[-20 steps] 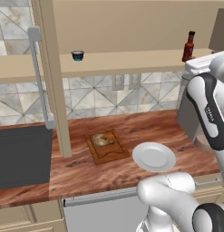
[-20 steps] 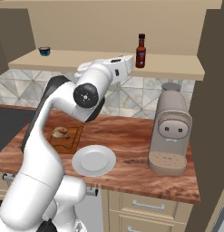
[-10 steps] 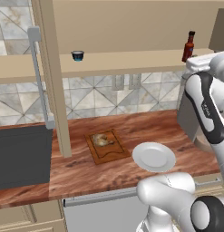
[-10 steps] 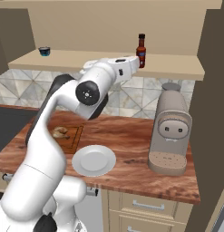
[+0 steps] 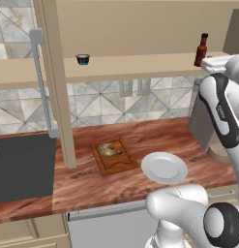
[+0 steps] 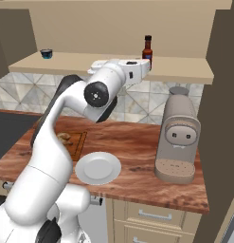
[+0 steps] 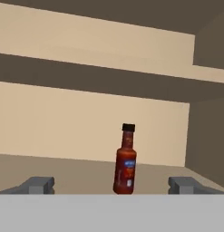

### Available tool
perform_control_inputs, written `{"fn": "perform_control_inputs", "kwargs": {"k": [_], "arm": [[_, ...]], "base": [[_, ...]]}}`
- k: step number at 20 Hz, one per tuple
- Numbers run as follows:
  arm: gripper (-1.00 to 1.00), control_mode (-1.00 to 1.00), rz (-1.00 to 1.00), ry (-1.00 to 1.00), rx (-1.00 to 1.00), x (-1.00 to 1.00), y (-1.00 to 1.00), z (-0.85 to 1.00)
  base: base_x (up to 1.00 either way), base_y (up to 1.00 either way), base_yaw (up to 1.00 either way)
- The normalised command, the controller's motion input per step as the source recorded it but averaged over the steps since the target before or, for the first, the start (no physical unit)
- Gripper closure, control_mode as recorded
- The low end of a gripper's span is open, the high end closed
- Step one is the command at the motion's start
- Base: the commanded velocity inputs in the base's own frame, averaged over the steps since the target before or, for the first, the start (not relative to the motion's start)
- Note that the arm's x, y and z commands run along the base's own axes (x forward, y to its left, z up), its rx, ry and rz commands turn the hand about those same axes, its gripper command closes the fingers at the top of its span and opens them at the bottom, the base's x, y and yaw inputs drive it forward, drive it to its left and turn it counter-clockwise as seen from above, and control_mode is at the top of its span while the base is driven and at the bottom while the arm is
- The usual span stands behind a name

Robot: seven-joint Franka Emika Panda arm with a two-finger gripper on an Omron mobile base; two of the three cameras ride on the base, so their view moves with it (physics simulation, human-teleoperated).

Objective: Pick the chicken drumstick from the plate and place it on the cutting board. Then pick the condiment bottle from the cabinet and place it next to the cutting board.

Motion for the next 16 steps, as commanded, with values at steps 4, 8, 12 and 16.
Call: {"fn": "perform_control_inputs", "kwargs": {"k": [4, 8, 12, 16], "arm": [[-1.00, -1.00, 0.00, 0.00, 0.08, 0.00, -0.12, 0.20], [-1.00, -1.00, 0.00, 0.00, 0.06, 0.00, 0.00, 0.20], [-1.00, -1.00, 0.00, 0.00, 0.01, 0.00, 0.02, 0.02], [-1.00, -1.00, 0.00, 0.00, 0.00, 0.01, 0.02, 0.00]], "base": [[0.00, 0.00, 0.00], [0.00, 0.00, 0.00], [0.00, 0.00, 0.00], [0.00, 0.00, 0.00]]}}
